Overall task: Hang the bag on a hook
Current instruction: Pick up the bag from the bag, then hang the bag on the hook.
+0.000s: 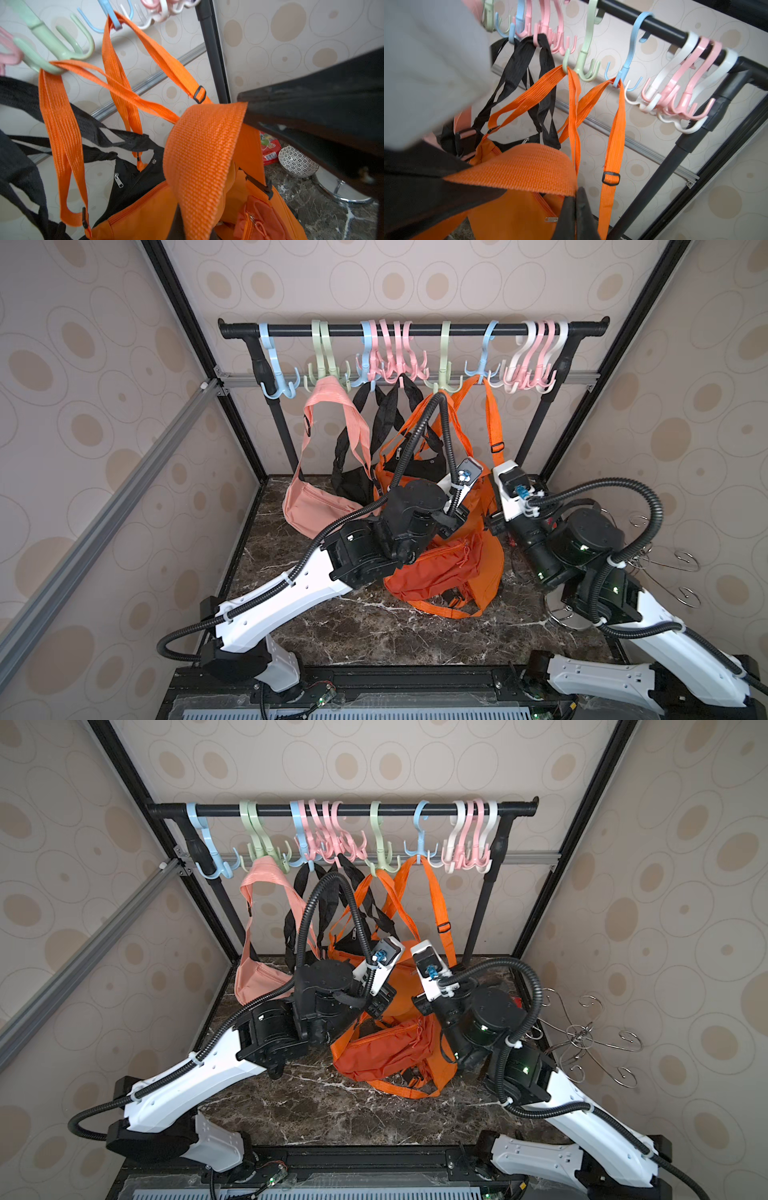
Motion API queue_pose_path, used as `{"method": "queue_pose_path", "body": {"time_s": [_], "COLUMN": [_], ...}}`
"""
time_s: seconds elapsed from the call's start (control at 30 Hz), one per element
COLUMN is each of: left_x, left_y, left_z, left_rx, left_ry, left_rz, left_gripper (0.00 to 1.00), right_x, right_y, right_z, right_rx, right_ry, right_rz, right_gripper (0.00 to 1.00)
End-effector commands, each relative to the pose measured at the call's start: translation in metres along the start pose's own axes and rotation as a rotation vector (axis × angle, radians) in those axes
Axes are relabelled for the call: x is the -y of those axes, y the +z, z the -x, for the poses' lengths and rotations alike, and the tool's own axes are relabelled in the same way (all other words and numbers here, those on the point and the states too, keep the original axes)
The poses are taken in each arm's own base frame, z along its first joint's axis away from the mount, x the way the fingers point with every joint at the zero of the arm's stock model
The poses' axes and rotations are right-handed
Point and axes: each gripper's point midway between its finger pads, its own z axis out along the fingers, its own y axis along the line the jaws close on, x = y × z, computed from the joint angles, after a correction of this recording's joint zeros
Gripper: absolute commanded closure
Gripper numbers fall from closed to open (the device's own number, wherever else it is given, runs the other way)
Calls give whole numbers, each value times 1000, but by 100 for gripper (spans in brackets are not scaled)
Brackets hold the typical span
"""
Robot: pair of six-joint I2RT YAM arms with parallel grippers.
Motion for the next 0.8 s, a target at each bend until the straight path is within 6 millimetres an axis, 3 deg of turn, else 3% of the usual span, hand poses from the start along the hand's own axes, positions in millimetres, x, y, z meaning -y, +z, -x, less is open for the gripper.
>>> {"method": "queue_pose_path", "body": {"time_s": [0.0,0.13,0.33,0.43,0.57,0.7,0.73,0.77], "left_x": [-23,-35,-55,-51,-30,-27,-27,-26], "left_y": [-9,17,60,69,83,88,88,89], "left_z": [43,77,64,68,83,91,90,89], "left_rx": [72,122,157,207,286,313,311,309], "left_ry": [-19,-49,-128,-132,-113,-120,-123,-123], "left_rz": [12,12,33,19,-62,-72,-73,-74], "left_gripper": [100,100,100,100,100,100,98,89], "right_x": [32,55,90,104,127,147,151,154], "right_y": [4,24,38,42,49,53,53,54], "right_z": [25,49,61,66,70,80,84,86], "right_rx": [26,35,32,42,61,79,84,85], "right_ry": [54,61,80,87,106,113,111,106], "right_rz": [-66,-98,-155,-178,-218,-245,-248,-250], "right_gripper": [100,100,100,100,100,100,100,100]}}
